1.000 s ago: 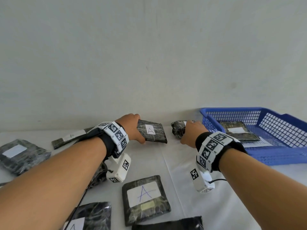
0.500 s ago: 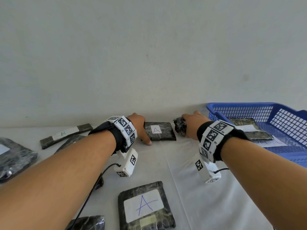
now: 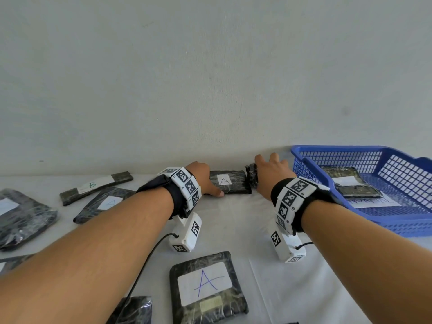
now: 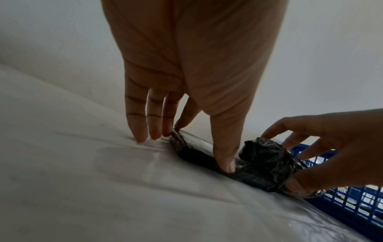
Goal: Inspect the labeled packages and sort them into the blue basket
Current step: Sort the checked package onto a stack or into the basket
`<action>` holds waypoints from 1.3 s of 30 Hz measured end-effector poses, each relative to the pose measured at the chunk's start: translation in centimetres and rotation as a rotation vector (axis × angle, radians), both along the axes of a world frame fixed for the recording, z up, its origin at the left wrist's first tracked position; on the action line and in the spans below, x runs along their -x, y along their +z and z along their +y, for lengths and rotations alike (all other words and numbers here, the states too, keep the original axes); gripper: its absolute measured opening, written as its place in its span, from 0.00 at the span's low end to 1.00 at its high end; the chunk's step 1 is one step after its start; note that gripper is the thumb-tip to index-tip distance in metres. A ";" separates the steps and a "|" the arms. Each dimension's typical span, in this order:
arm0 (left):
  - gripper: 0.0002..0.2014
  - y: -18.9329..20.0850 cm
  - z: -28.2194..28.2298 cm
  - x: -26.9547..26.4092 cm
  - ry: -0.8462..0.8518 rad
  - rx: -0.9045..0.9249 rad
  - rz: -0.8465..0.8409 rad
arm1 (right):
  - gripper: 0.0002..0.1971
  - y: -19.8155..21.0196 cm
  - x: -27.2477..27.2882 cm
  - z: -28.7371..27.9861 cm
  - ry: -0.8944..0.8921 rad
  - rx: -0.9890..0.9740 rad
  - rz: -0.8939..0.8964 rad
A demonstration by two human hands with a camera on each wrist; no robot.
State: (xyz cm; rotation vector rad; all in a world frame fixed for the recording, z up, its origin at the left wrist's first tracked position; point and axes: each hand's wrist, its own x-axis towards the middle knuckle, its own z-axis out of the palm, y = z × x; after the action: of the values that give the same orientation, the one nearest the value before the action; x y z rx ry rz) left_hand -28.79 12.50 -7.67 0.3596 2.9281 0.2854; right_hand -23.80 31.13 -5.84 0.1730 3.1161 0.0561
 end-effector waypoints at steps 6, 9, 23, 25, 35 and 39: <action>0.26 1.7 -0.9 -2.4 -0.017 -0.024 -0.002 | 0.31 0.5 -1.1 0.5 0.057 0.060 -0.052; 0.23 3.6 -2.2 -4.7 -0.034 -0.046 0.047 | 0.32 1.4 -3.0 -0.5 0.071 0.100 -0.027; 0.23 6.7 -7.4 -19.4 -0.100 -0.185 0.025 | 0.53 3.7 -16.8 -8.1 0.259 0.063 -0.500; 0.24 6.2 -7.7 -20.3 -0.109 -0.160 0.007 | 0.51 3.1 -17.0 -8.3 0.262 0.037 -0.487; 0.25 3.6 -8.8 -21.1 -0.107 -0.169 -0.051 | 0.26 1.8 -17.2 -6.9 0.273 0.430 -0.135; 0.17 4.2 -8.8 -21.3 -0.027 -0.499 0.009 | 0.17 2.8 -17.3 -5.6 0.312 0.755 -0.129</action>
State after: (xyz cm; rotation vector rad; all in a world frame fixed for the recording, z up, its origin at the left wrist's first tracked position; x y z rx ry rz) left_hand -7.52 3.68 -3.43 0.4634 2.8228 1.0158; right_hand -6.50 25.54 -3.06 -0.3130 2.7616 -1.0253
